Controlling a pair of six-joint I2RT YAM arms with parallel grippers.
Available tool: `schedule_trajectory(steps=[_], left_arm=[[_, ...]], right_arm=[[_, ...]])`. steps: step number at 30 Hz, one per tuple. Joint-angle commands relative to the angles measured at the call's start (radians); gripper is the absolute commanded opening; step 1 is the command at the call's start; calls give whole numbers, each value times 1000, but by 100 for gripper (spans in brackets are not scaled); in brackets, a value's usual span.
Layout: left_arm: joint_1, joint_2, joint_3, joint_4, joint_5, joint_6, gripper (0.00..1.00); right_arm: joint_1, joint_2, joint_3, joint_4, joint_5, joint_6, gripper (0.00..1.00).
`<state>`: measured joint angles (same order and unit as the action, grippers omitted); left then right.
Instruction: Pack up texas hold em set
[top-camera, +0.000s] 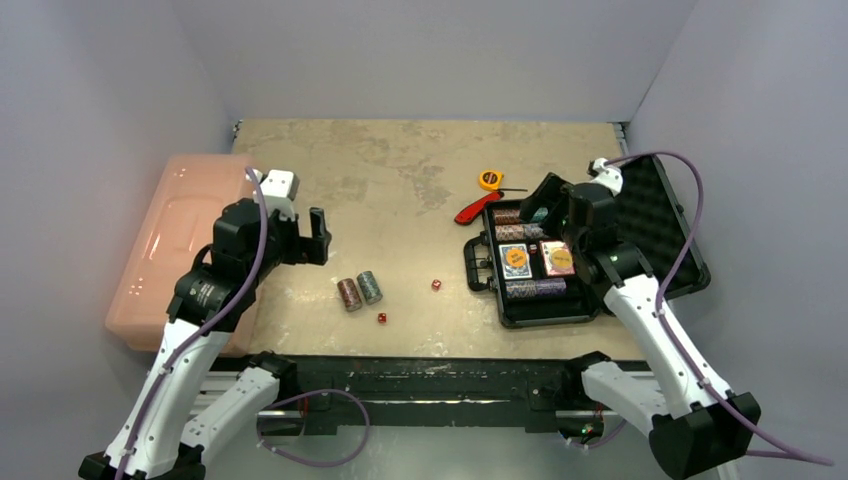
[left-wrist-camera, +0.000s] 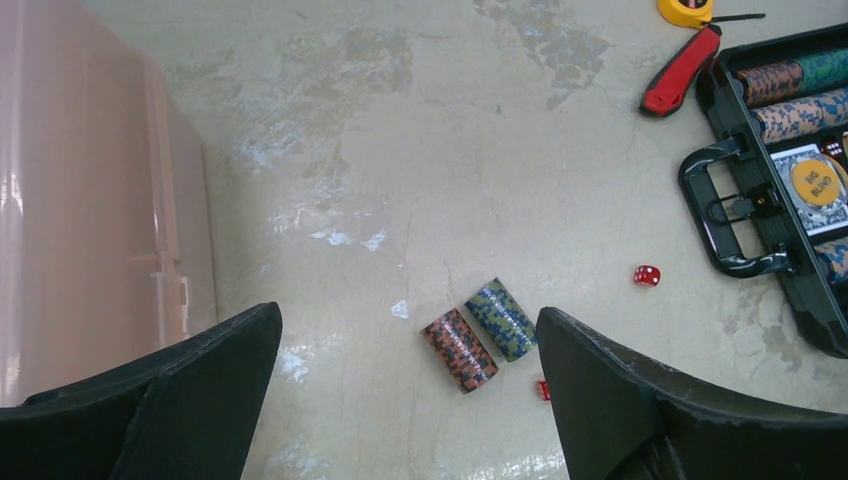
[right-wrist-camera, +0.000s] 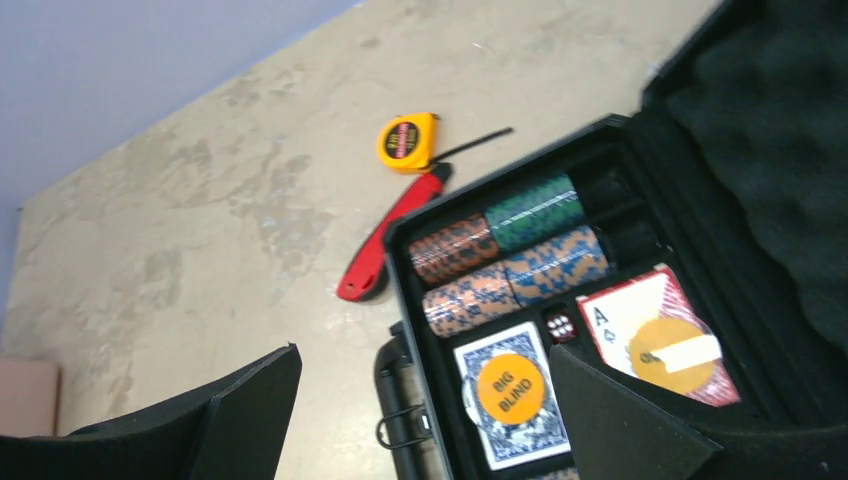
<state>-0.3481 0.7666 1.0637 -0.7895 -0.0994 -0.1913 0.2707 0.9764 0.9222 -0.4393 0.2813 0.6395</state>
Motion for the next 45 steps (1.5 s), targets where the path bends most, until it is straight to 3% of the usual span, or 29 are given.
schedule_trajectory(steps=[1,6,11,16,28,31,40,45], left_arm=[[3,6,-6,53,-59,-5,100],[3,-52,-100,175,-86,50,100],[4,-100,-258,366,-204,75,100],[37,-53,-392,543,-236,95,97],[219,223,-499,927,67,143,94],[234,302,-511,1000,27,164,94],[242,481,-658,1448,2,275,95],[251,545,-655,1517,-54,239,94]], right_arm=[[48,-50,-42,140,-88,-97,99],[70,-105,-96,260,-276,-165,99],[117,-70,-94,263,-394,-183,99],[236,24,-70,228,-338,-185,99],[354,131,-75,258,-308,-174,98],[369,145,-62,243,-305,-171,97],[378,132,-97,251,-305,-164,98],[379,151,-103,236,-288,-144,98]])
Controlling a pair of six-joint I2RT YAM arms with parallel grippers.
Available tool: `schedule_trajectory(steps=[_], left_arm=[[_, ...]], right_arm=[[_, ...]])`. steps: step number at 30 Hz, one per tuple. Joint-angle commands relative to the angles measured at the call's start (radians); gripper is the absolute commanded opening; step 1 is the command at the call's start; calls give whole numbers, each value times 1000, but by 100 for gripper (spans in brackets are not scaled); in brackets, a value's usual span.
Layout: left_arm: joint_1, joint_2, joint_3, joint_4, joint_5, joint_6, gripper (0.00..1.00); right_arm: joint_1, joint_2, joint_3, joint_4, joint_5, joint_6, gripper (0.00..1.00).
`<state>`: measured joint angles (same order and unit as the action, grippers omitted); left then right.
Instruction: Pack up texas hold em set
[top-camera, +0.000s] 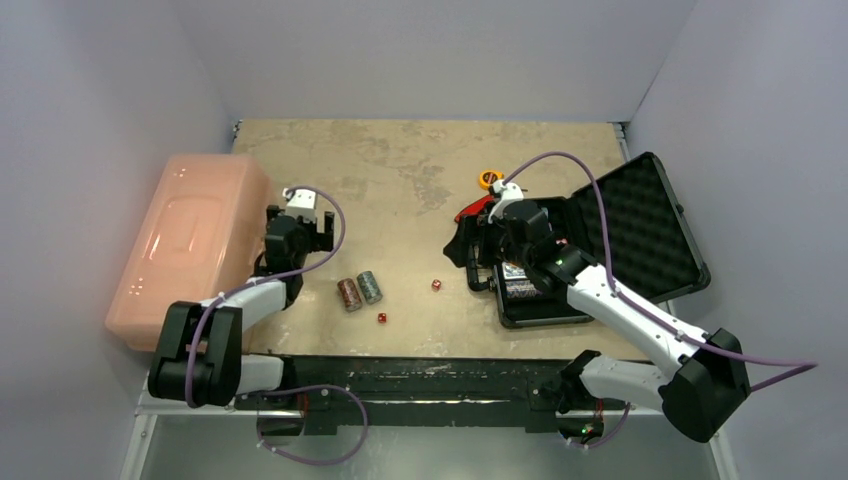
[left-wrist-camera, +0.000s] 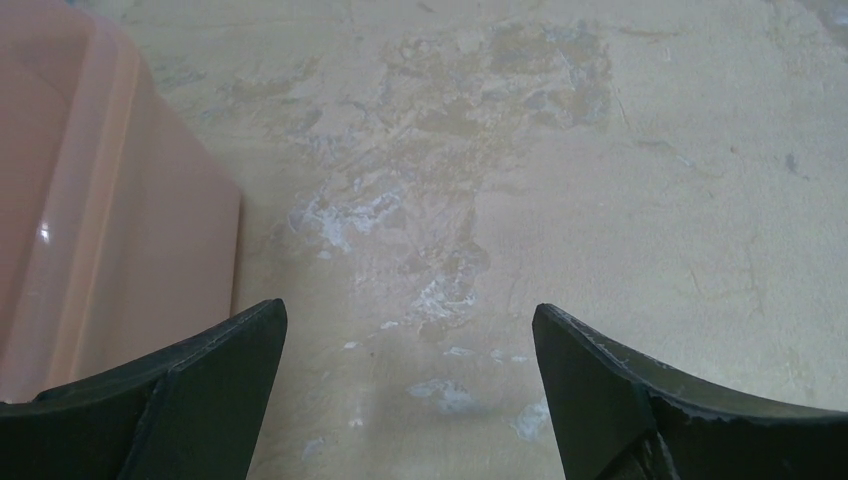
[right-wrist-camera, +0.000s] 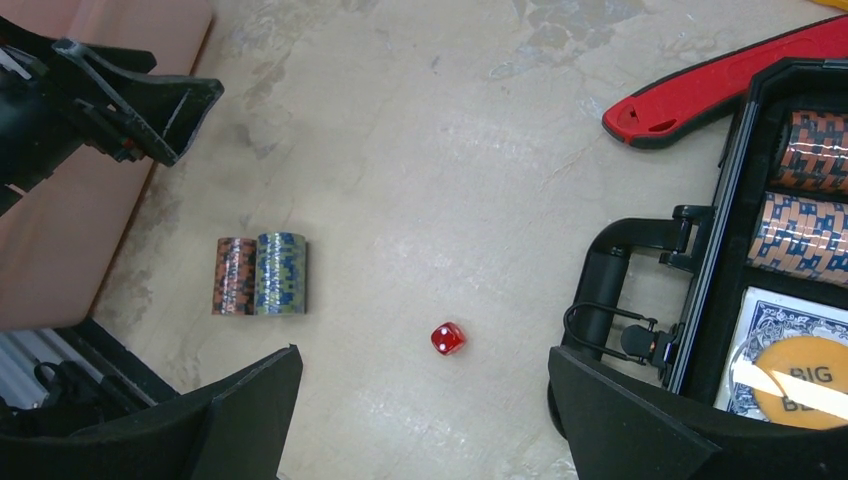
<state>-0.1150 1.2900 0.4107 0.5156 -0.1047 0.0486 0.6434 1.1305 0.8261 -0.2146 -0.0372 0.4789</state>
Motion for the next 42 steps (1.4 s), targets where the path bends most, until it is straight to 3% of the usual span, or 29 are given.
schedule_trajectory(steps=[1,9,12,14,15,17,19,21,34,42], left_arm=[[21,28,3,204,-68,-13,94],[59,27,4,190,-14,-41,97],[74,79,-114,462,49,-22,98],[78,48,-78,346,40,-40,98],[80,74,-90,413,26,-41,99],[80,46,-79,339,19,-41,100],[80,69,-94,407,17,-41,100],[80,54,-82,352,20,-41,100],[80,61,-87,383,19,-41,100],[80,60,-88,383,19,-41,100]], right_arm=[[8,8,-3,7,34,23,98],[29,118,34,-20,26,40,96],[45,126,34,-13,28,45,96],[58,134,34,-8,34,54,96],[64,140,35,-8,34,62,95],[79,164,52,-14,54,80,92],[101,207,79,-35,91,97,91],[119,260,112,-65,118,106,90],[204,547,248,-113,157,105,75],[212,617,299,-122,170,119,69]])
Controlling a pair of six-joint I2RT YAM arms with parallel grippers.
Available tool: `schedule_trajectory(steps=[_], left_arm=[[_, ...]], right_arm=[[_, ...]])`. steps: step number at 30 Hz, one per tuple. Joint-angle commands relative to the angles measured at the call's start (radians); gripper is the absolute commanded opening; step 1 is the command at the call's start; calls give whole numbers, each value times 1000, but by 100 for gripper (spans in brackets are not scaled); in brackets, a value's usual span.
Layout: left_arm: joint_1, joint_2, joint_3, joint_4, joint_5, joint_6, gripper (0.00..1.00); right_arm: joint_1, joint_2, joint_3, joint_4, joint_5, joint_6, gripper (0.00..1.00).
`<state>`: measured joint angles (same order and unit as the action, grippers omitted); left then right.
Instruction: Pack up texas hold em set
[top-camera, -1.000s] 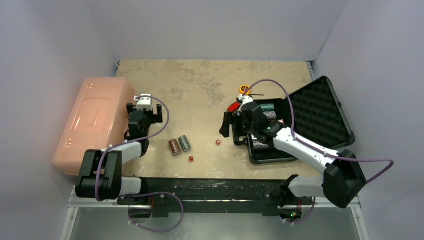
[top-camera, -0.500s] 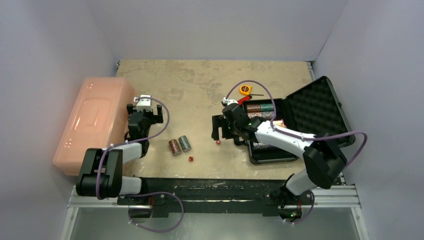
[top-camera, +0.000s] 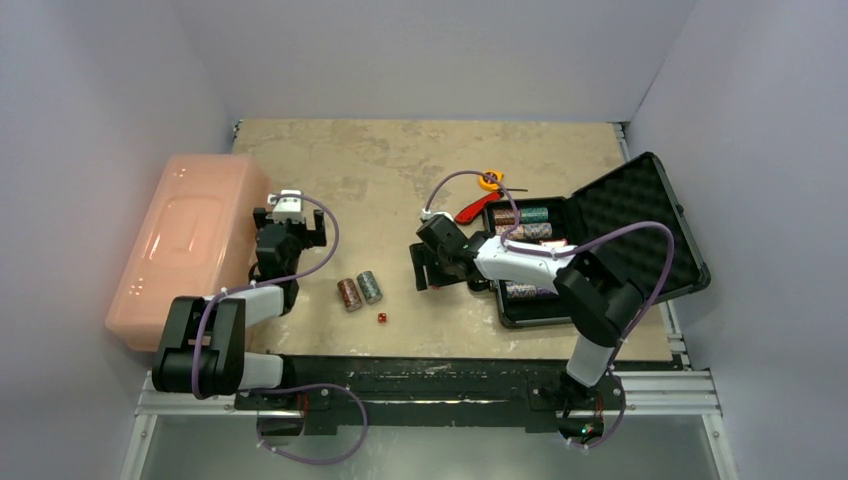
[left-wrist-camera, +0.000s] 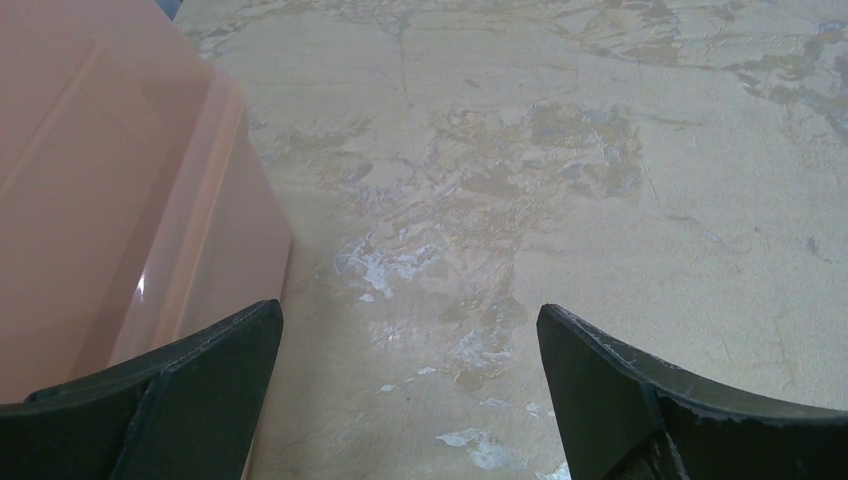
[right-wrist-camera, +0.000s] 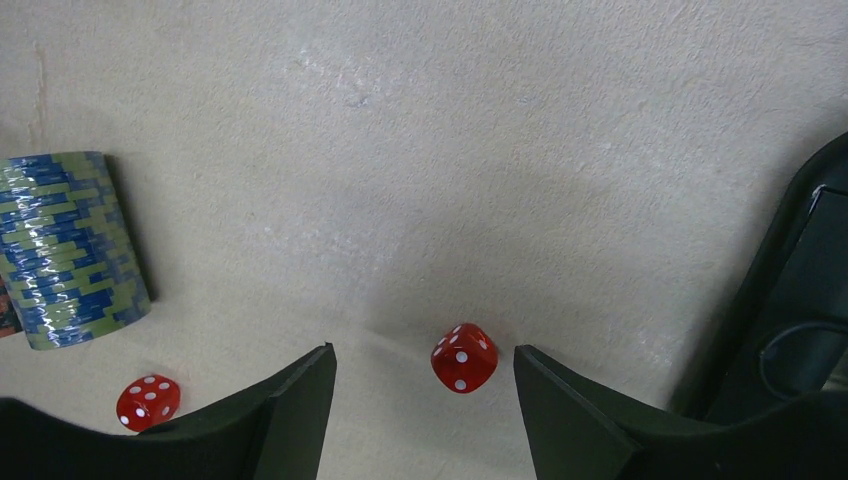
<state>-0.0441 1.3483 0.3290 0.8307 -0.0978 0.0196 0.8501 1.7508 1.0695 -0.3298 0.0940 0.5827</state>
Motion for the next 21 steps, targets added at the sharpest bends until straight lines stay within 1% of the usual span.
schedule_trajectory(steps=[1,4,9,16,20,21], left_arm=[[8,2,-6,68,12,-12,100],[9,2,-6,68,12,-12,100],[8,2,-6,68,12,-12,100],[9,2,-6,68,12,-12,100],[9,2,-7,68,12,-12,100],[8,2,-6,68,12,-12,100]], right_arm=[[7,0,62,-13,45,14,69],[7,10,83,-32,69,10,66],[7,28,94,-45,79,9,58],[15,42,94,-60,90,17,57],[21,47,95,-69,97,20,55],[24,51,92,-69,98,20,52]])
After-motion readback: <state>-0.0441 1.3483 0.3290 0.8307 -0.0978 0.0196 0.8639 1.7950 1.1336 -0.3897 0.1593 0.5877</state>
